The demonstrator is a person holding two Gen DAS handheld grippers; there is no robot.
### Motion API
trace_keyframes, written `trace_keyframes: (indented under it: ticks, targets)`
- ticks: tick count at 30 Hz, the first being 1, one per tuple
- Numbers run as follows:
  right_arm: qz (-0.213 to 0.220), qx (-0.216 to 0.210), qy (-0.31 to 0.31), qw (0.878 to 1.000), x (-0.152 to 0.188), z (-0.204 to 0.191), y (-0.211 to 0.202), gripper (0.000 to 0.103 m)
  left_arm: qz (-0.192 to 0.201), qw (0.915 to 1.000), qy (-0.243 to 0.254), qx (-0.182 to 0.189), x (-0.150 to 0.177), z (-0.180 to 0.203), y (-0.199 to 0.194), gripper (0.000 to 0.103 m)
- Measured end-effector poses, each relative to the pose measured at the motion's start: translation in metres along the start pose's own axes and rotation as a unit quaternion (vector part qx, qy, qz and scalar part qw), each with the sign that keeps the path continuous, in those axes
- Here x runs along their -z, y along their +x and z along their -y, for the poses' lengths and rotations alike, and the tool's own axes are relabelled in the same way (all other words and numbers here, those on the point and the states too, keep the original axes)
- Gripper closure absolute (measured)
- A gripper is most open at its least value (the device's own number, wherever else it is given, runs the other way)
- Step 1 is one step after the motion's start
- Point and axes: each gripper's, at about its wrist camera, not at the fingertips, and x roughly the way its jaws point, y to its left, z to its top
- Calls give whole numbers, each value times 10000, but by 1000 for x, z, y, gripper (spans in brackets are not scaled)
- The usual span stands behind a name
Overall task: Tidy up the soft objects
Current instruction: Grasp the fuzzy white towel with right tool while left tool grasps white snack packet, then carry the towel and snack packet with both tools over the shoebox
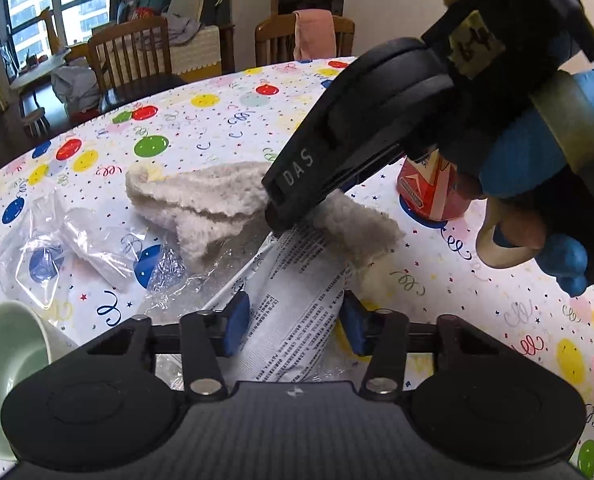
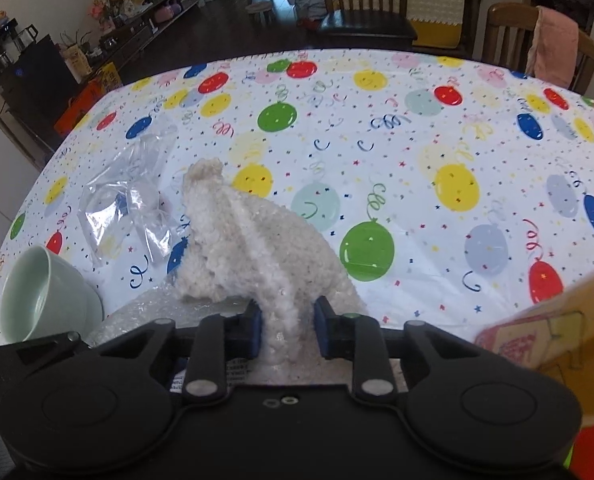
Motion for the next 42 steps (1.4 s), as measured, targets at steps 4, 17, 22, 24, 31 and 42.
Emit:
trace_keyframes:
  ticks: [4, 17, 22, 24, 31, 42]
  targets:
    - [226, 24, 59, 9997, 2, -2, -18, 82, 179, 9998, 40, 57, 1, 6, -10, 60]
    - [812, -370, 54, 9960, 15, -11, -91, 82, 718, 9967, -225, 291, 5, 18, -76, 62]
    - [948, -349, 107, 9948, 22, -6, -111, 85, 737, 9958, -341, 432, 14, 24, -96, 62]
    - [977, -382, 119, 9944, 26, -3, -120, 90, 721, 9954, -408, 477, 19, 25, -103, 62]
    - [1416, -331, -3, 9894, 49, 0, -168, 98, 768, 9929, -694, 580, 26, 25, -127, 62]
    - [2202, -335, 464, 9738, 71, 39, -260, 98, 1041, 9891, -819, 649, 4, 32, -166, 62]
